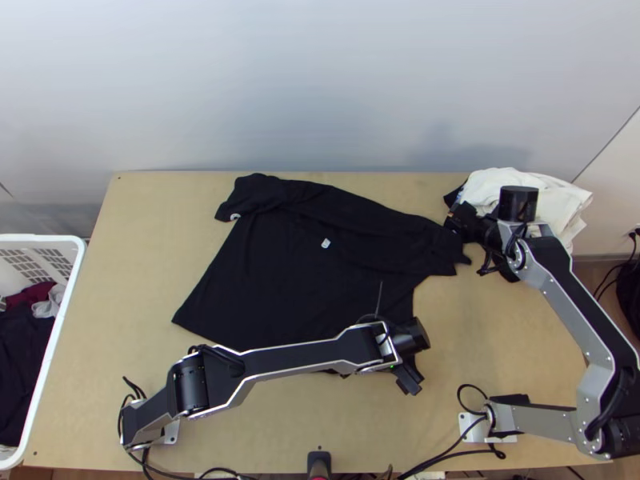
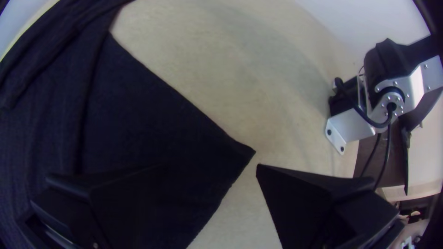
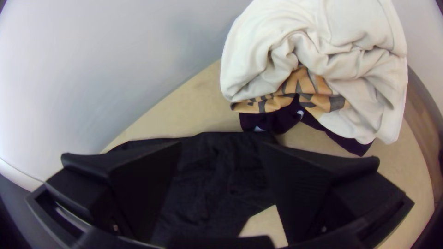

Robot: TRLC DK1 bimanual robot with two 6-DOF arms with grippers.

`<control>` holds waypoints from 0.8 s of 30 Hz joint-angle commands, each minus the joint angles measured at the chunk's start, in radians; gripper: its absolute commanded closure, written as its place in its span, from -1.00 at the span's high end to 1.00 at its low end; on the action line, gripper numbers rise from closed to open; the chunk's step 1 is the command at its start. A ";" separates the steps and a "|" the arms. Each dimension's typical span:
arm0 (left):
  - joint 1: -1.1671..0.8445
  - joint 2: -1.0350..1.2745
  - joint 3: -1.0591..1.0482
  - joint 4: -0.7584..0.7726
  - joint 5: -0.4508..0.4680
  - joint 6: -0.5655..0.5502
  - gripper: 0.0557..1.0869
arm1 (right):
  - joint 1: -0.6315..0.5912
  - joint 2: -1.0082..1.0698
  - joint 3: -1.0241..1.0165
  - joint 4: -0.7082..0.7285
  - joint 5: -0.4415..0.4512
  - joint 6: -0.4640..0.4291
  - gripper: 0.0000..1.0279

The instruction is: Fold the t-shirt

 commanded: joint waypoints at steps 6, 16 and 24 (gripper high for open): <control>0.000 0.037 -0.001 -0.007 -0.062 -0.006 0.51 | -0.003 -0.078 -0.044 -0.019 -0.002 0.002 0.71; 0.007 0.028 0.018 -0.007 -0.142 -0.035 -0.56 | 0.005 -0.098 -0.054 -0.028 -0.014 -0.001 0.71; 0.028 -0.051 -0.031 -0.005 -0.133 0.020 -0.92 | 0.046 -0.096 -0.067 -0.058 -0.060 0.000 0.70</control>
